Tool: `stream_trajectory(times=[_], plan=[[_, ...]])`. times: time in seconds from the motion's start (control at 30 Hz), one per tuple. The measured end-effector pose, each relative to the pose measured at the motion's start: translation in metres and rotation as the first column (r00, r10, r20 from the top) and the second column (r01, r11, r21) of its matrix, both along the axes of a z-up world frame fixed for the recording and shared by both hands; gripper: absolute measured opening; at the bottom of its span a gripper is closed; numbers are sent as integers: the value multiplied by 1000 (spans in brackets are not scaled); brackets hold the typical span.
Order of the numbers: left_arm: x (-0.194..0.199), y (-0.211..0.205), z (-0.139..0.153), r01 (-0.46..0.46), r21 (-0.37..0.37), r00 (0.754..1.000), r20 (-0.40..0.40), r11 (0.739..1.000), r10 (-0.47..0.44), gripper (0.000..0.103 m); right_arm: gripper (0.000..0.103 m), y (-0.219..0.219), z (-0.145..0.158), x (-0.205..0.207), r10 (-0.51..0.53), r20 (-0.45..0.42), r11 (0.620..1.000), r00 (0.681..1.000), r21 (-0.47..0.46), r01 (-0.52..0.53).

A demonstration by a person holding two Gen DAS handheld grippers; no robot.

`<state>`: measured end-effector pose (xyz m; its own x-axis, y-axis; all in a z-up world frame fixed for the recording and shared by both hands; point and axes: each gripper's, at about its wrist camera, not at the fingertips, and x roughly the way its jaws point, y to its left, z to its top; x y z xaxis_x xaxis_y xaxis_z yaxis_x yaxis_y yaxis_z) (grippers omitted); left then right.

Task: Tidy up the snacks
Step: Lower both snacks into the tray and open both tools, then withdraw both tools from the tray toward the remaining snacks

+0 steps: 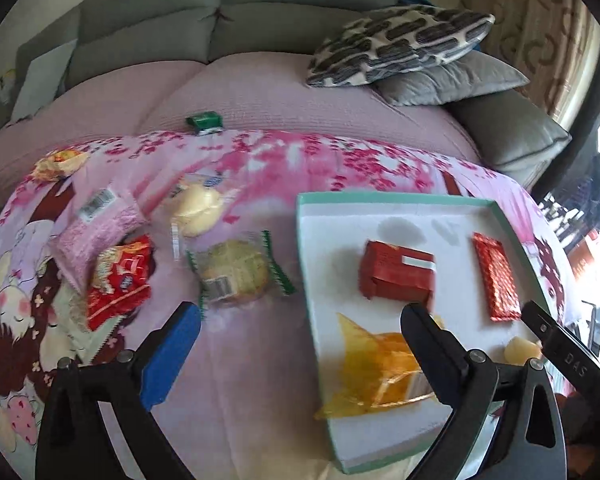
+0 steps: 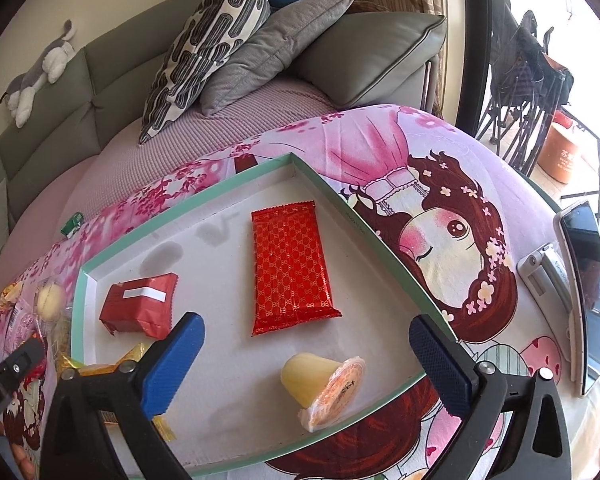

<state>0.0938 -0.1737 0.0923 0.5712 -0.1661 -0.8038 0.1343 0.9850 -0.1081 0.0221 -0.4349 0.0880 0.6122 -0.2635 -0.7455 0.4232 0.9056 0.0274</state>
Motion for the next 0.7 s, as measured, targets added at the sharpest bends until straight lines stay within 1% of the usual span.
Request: stream_trajectory(times=[0.07,0.13,0.27,0.33,0.47,0.57,0.7], plan=[[4,19,2,-81,13,997,4,997,81,100,103,11,0,3,35,0,999,999,-8,-35],[7,40,2,-152,11,988,3,988,152,100,103,24,1,5,69,2,998,998,-15,-69],[11,73,0,-257,9,966,-8,966,257,100,103,51,2,10,149,5,988,989,-28,-149],[12,89,-2,-293,11,956,-20,956,293,100,103,65,3,11,183,8,983,983,-33,-182],[13,116,-10,-367,53,929,-40,929,369,100,103,89,3,15,247,12,968,969,-36,-247],[10,134,-13,-413,49,908,-52,909,415,100,103,106,3,17,292,12,956,956,-37,-291],[7,154,-14,-455,50,887,-59,889,457,100,103,128,3,18,350,13,936,937,-38,-350]])
